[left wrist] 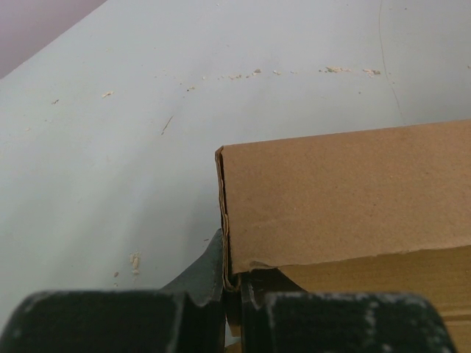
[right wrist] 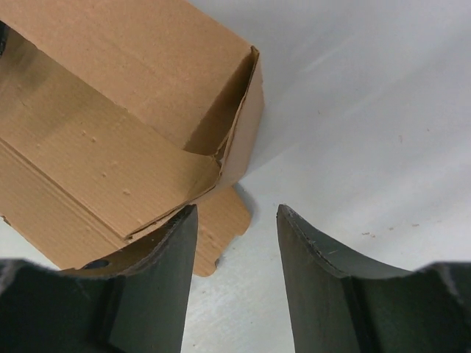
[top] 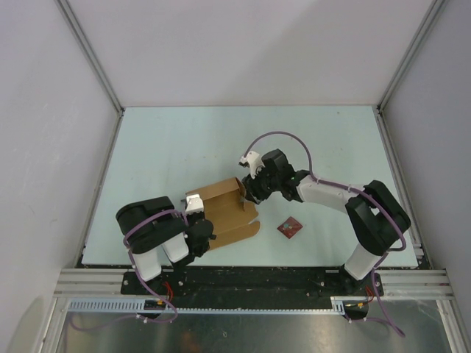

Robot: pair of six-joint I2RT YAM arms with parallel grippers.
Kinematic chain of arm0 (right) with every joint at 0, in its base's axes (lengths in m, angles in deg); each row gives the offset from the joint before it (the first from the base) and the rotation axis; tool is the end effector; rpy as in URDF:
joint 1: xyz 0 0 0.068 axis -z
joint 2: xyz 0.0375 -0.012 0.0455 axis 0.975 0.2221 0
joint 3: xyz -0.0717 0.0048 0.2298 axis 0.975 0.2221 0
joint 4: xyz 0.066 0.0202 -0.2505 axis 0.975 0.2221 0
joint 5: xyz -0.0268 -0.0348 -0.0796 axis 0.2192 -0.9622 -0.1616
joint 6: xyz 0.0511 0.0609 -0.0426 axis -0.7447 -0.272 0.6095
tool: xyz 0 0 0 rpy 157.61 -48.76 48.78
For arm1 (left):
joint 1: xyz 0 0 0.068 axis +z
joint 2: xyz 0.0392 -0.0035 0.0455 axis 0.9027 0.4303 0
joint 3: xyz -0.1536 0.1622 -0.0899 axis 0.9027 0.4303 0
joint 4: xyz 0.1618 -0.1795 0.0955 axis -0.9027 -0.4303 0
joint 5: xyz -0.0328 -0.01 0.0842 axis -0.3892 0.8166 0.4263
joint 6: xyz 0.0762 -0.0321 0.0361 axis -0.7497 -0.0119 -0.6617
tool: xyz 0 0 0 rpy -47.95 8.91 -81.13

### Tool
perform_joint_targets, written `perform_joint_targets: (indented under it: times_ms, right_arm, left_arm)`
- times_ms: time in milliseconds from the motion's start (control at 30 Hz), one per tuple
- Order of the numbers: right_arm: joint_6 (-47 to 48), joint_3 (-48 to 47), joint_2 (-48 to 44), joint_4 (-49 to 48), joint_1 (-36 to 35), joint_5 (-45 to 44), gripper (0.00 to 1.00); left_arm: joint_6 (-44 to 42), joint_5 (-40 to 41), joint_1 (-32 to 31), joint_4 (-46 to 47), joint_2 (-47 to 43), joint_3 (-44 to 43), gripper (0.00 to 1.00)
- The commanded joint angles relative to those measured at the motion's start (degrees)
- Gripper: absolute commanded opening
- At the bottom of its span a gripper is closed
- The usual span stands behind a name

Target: Fold the paper box

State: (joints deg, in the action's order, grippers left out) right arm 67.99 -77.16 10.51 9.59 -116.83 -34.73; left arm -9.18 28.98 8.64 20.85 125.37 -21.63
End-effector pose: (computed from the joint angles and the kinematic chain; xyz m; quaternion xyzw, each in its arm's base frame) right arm 0.2785 0.2617 0.1377 -0.4220 0.8019 0.2396 0.3485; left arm 0.1765 -0.1239 0.0603 -0.0850 0.7354 0.1207 0.6613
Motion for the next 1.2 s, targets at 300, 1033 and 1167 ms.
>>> perform_joint_targets:
  times_ms: [300,1033,1167]
  right_arm:
    - [4.1,1.4,1.7,-9.5,-0.9,5.5,0.54]
    - [4.4,5.0,3.9,-21.1,-3.8,3.3,0.55]
    - [3.1,6.9,4.5,-25.9,-4.1,2.3,0.55]
  left_arm:
    - [-2.9,1.3,-0.5,18.9,0.1,-0.7,0.0]
    - [-4.1,1.4,-0.7,18.7,-0.1,-1.3,0.0]
    - [-4.4,1.6,-0.8,18.7,-0.1,-1.3,0.0]
